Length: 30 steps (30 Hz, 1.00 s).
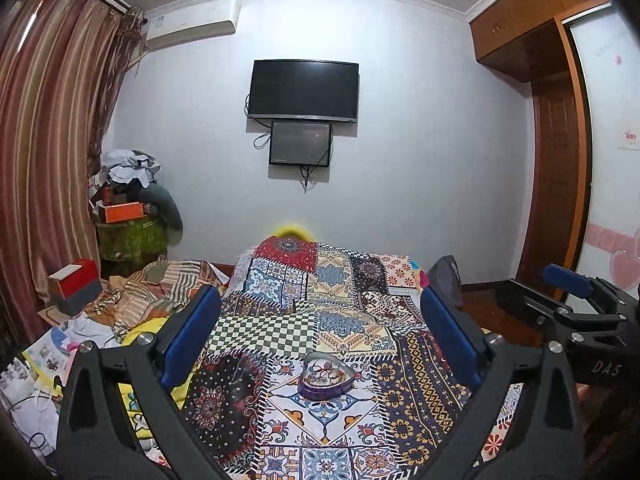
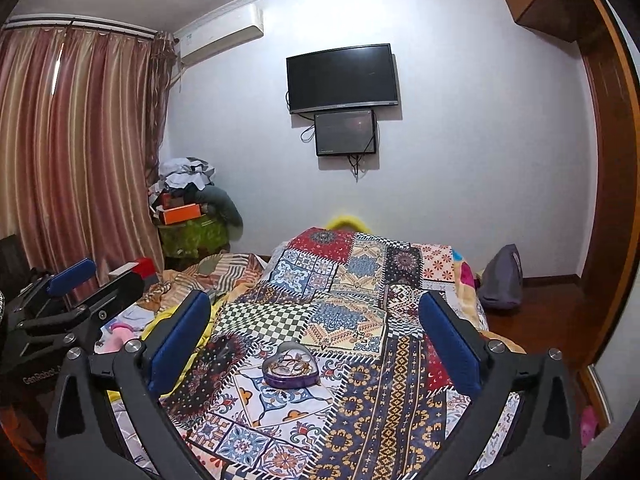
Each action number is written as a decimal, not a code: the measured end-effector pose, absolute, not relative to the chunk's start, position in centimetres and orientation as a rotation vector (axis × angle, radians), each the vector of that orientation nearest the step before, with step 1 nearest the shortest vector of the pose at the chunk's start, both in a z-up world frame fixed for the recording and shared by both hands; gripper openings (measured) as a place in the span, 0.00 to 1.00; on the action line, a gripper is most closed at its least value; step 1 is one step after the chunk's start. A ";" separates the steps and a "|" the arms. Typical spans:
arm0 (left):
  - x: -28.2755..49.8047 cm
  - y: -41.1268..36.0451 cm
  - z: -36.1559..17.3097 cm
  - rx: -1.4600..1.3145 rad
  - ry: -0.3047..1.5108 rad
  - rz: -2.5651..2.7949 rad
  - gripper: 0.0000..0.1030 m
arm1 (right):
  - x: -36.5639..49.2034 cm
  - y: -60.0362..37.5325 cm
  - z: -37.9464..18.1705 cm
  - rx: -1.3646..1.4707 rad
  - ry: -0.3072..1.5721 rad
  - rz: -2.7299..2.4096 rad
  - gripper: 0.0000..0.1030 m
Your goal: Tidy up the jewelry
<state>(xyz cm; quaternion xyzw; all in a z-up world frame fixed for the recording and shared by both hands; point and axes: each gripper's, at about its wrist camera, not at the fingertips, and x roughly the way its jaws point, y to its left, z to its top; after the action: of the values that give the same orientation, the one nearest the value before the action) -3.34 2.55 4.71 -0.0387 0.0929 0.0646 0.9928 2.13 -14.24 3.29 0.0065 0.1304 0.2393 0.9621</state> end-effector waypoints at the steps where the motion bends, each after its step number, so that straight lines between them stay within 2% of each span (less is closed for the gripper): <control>1: -3.2 2.5 4.6 -0.079 0.187 0.131 0.97 | 1.9 -14.2 3.2 0.012 0.264 0.485 1.00; 30: -2.9 3.0 3.7 -0.089 0.212 0.135 0.98 | 1.9 -14.0 3.1 0.002 0.287 0.486 1.00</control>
<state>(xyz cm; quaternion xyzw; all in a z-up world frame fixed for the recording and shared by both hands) -2.86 2.95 3.71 -0.0446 0.1058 0.0673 0.9911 1.92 -13.98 3.06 0.0008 0.1416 0.2399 0.9604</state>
